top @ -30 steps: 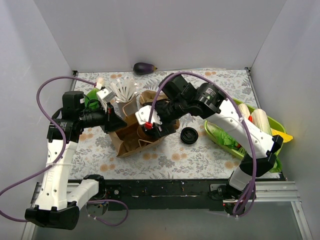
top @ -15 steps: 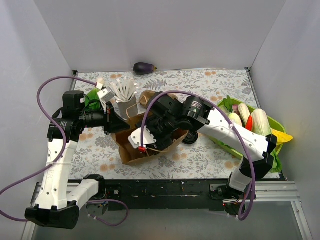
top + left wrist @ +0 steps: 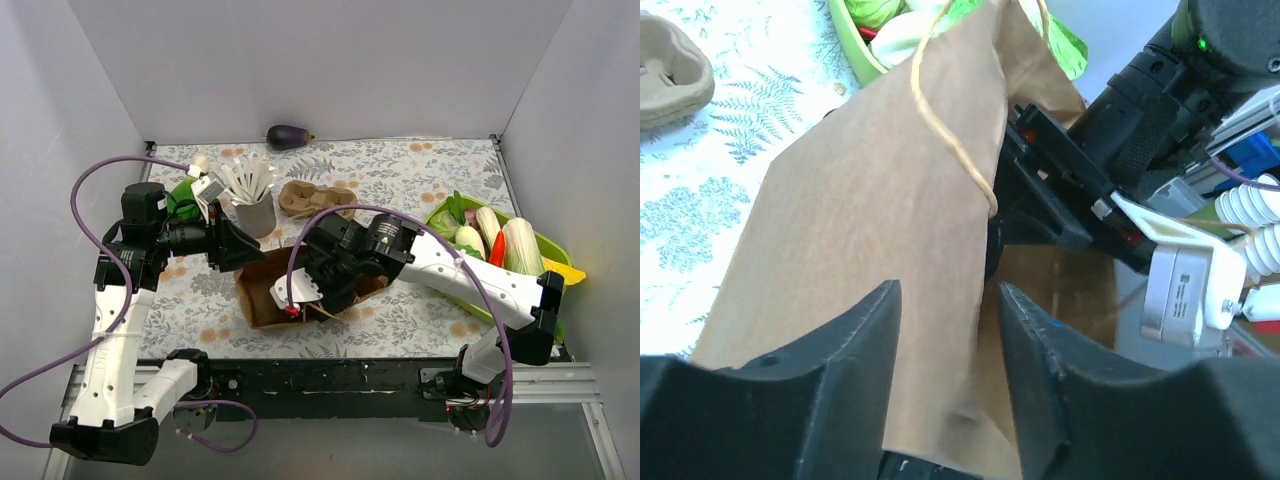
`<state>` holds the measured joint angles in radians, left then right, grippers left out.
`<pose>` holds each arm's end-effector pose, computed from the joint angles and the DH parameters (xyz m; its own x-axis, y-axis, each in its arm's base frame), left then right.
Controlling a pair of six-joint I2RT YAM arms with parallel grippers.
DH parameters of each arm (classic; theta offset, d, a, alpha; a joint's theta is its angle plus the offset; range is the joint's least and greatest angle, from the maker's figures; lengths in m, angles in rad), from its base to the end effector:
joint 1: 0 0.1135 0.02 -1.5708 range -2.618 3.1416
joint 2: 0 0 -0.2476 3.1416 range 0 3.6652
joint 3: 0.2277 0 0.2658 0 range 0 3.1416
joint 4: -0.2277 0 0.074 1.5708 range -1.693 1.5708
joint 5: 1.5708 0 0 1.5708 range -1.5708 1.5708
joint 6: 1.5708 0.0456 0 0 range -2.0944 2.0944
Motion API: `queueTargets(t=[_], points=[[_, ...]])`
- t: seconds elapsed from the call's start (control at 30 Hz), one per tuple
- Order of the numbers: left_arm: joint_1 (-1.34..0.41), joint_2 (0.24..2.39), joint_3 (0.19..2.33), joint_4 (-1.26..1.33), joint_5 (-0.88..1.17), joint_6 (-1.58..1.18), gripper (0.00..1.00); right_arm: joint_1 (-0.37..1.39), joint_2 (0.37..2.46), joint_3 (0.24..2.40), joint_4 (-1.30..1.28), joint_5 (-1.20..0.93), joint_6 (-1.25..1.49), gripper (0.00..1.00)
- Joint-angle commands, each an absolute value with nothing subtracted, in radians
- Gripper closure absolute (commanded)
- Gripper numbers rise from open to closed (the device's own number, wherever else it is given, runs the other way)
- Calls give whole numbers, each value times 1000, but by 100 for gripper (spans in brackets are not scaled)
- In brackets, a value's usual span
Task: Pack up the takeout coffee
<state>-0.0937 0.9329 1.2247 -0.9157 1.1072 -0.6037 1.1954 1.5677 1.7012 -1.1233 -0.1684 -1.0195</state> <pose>0.1753 -0.0574 0.3892 -0.9129 -0.1692 -0.3715 0.2993 0.3416 -0.8909 0.1150 0.3128 0.3556 0.6495 -0.6424 -0.4068 -0.7592 -0.5180 -0.3942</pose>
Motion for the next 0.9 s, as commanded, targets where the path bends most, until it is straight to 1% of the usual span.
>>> queueTargets(t=[0.0,0.13,0.3,0.4,0.5,0.6,0.73,0.87], points=[[-95,925,1233,-859,1109,-617,50,1193,1463,1617,-1006,-155,-920,99],[-95,943,1232,-844,1098,-617,45,1192,1463,1634,-977,-137,-893,99],[-95,951,1223,-833,1103,-624,45,1160,1471,1637,-937,-112,-821,99],[-95,951,1223,-831,1104,-630,45,1147,1482,1603,-945,-86,-795,99],[-95,950,1227,-830,1101,-644,44,1128,1471,1551,-942,-78,-758,99],[-95,939,1245,-830,1075,-652,43,1129,1404,1451,-907,-72,-770,99],[-95,922,1272,-801,1045,-669,41,1129,1303,1341,-830,-54,-862,99],[-95,922,1290,-738,1002,-712,38,1132,1249,1258,-738,-49,-961,99]])
